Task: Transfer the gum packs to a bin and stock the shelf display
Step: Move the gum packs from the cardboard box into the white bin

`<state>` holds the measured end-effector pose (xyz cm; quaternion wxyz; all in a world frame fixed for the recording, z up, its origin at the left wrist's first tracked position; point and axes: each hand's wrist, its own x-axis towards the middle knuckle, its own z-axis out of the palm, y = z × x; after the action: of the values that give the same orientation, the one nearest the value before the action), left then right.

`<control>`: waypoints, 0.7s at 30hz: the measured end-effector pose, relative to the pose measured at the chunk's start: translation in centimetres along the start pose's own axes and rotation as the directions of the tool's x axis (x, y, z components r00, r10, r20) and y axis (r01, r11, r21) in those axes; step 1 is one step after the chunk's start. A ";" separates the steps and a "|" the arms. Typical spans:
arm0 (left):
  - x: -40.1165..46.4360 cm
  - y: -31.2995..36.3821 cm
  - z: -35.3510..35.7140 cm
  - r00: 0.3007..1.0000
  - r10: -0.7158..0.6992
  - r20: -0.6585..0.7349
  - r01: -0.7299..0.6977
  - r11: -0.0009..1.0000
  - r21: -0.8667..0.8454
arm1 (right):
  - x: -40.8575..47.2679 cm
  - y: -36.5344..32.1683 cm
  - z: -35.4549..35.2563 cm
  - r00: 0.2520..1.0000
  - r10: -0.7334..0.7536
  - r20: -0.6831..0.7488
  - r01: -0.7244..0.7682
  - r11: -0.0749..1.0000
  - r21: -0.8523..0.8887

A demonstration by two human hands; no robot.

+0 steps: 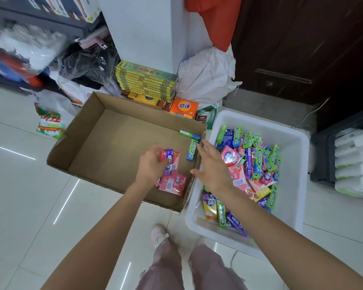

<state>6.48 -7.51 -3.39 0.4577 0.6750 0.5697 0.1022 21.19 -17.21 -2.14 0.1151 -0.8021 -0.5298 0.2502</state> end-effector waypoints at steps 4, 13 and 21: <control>-0.6 -1.7 -4.1 0.991 -0.066 -0.115 0.061 0.997 -0.043 | 0.9 -3.1 0.9 0.991 -0.110 0.075 0.110 0.994 0.005; -0.1 -4.6 -7.8 0.972 -0.131 -0.194 0.115 0.989 -0.095 | 4.4 -6.6 5.4 0.915 -0.097 0.391 0.170 0.973 -0.158; 0.3 -5.7 -8.6 0.983 -0.102 -0.151 0.084 0.989 -0.120 | 5.2 -6.9 6.9 0.917 -0.023 0.397 0.152 0.942 -0.298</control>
<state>-2.97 -3.37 -2.89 0.4531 0.6105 0.6282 0.1655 13.73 -10.19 -6.36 -0.1136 -0.7196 -0.6116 0.3085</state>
